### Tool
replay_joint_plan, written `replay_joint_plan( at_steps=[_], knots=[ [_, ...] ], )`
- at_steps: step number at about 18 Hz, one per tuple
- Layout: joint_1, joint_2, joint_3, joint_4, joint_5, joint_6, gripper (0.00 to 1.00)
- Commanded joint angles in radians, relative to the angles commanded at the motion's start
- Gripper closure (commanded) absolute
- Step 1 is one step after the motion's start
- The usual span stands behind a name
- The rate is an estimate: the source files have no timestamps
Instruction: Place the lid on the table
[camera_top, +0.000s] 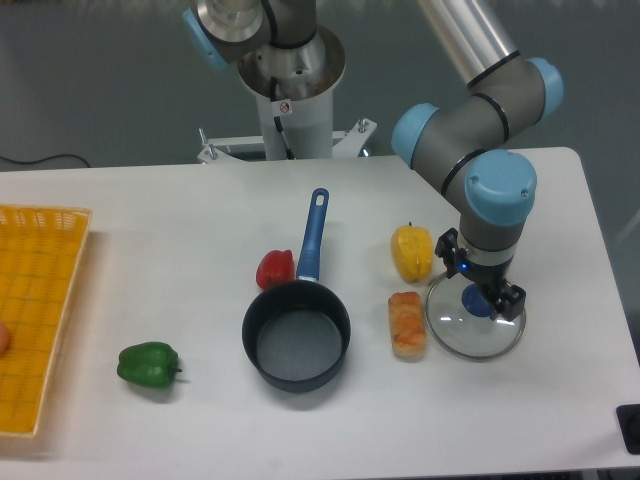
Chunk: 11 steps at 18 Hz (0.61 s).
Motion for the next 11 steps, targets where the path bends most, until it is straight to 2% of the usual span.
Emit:
replay_joint_plan(
  at_steps=[11],
  knots=[
    [0.003, -0.002, -0.006, 0.002, -0.012, 0.0, 0.0]
  ],
)
